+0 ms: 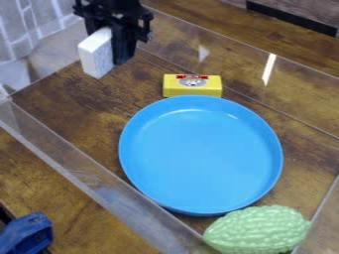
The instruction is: Remove the white object from inside the blue tray and put it on the table
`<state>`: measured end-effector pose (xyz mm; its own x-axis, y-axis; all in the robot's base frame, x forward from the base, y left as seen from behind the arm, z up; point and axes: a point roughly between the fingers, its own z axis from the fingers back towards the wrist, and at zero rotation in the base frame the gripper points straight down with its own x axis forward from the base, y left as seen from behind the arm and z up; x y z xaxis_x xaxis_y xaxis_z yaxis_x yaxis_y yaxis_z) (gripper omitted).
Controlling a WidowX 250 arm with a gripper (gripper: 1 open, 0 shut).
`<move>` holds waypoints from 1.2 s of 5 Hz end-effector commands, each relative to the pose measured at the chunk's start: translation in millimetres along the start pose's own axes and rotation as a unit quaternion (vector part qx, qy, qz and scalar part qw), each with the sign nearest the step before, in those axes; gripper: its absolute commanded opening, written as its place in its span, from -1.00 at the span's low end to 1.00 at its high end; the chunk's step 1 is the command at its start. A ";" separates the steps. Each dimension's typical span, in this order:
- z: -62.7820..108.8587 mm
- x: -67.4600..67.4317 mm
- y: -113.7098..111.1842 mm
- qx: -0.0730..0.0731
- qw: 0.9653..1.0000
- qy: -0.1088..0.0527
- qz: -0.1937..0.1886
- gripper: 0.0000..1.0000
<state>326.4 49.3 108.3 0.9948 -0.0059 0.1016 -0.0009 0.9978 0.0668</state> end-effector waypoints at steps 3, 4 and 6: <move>-35.1 1.0 11.6 0.014 1.000 -0.001 0.003 -1.00; -47.3 1.6 13.3 0.014 1.000 0.005 0.002 -1.00; -59.8 4.8 13.8 0.010 1.000 0.004 -0.001 1.00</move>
<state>331.2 61.1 34.8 0.9989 -0.0213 0.0427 0.0178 0.9966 0.0799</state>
